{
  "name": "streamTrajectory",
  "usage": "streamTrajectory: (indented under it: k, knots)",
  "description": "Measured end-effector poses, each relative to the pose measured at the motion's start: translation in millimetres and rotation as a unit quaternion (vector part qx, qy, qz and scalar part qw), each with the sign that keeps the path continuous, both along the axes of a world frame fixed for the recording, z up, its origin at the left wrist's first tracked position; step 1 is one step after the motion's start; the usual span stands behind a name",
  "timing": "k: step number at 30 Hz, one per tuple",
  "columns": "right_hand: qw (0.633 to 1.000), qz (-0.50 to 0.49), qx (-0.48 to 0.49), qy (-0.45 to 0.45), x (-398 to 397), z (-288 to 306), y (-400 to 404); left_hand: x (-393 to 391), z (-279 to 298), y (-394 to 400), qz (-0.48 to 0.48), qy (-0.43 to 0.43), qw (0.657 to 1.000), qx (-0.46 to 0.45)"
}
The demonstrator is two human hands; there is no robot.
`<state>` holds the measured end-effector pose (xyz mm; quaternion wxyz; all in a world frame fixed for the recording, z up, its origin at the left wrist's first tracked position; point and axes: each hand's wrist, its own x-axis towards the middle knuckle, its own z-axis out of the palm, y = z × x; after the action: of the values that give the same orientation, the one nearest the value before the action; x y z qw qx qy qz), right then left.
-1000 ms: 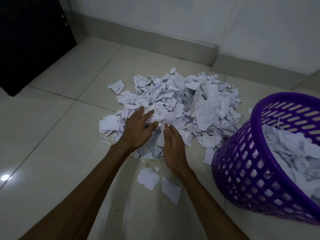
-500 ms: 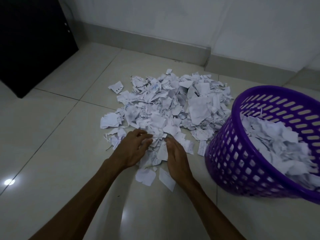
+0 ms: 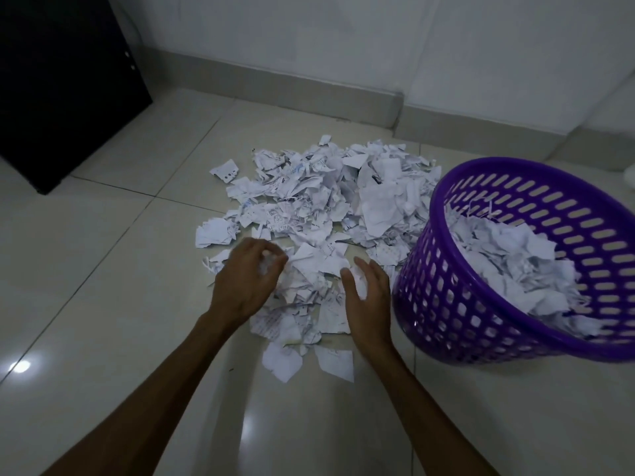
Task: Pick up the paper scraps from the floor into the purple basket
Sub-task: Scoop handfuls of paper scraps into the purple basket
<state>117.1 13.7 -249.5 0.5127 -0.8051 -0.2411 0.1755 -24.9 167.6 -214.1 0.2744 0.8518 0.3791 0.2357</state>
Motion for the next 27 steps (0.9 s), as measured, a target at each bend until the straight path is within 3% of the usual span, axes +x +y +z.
streamTrajectory:
  k: [4,9,16,20,27]
  knots:
    - [0.996,0.031,-0.048,0.067,-5.7,5.8,18.4,2.2,-12.5,5.1,0.049,0.022,0.998,0.012]
    - [0.990,0.091,-0.071,0.081,-11.1,2.0,32.7,0.0,-26.0,1.0,-0.012,0.027,0.993,-0.113]
    - [0.969,0.212,-0.008,0.125,-12.5,-12.6,40.0,-5.1,-25.7,0.6,-0.053,-0.022,0.978,-0.201]
    - [0.963,0.216,0.022,0.160,-13.9,-12.7,42.0,-4.5,-21.9,2.0,-0.068,-0.005,0.978,-0.199]
    - [0.962,0.231,0.039,0.142,-6.5,-3.1,38.4,-9.6,-16.4,9.6,-0.062,0.023,0.974,-0.217]
